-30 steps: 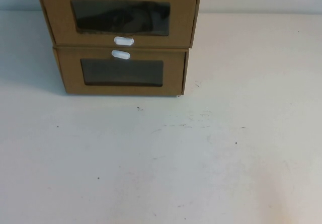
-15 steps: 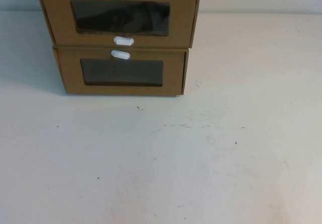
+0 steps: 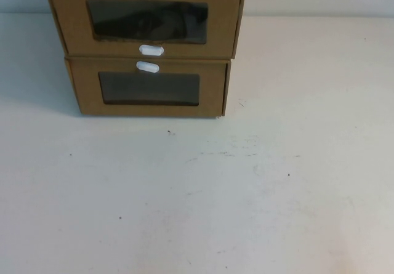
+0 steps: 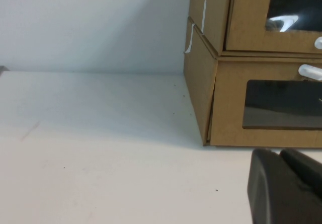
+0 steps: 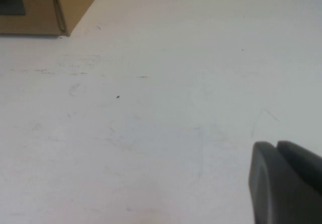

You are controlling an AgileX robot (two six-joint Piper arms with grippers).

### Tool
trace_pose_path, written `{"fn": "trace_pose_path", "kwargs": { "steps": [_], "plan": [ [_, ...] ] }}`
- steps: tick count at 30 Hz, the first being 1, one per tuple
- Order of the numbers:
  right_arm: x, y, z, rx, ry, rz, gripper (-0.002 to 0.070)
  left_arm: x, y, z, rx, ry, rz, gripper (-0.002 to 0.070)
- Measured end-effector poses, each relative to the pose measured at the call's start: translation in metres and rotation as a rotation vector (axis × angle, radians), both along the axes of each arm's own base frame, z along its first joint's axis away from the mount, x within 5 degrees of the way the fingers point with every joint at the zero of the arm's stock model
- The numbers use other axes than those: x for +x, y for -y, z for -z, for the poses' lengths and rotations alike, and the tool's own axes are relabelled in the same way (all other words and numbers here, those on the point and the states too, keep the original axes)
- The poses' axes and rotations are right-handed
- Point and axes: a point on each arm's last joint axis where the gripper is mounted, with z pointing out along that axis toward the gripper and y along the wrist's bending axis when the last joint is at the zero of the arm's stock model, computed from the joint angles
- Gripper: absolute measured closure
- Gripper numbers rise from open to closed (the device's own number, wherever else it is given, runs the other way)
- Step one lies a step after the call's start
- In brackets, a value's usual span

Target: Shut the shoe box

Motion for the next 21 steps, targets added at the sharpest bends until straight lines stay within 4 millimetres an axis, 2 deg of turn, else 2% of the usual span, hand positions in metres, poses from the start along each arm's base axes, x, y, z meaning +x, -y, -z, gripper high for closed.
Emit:
{"fn": "trace_pose_path", "kwargs": {
  "steps": [8,15,21],
  "plan": [
    [0.000,0.000,0.000,0.000,-0.002,0.000,0.0687,0.000,0.000,0.000,0.005,0.000,0.000,0.0680],
    [0.000,0.000,0.000,0.000,-0.002,0.000,0.0687,-0.004,-0.003,-0.001,0.143,0.036,-0.030,0.0680],
    [0.000,0.000,0.000,0.000,0.000,0.000,0.0687,-0.005,-0.004,0.011,0.185,-0.092,-0.022,0.0680]
  ]
}}
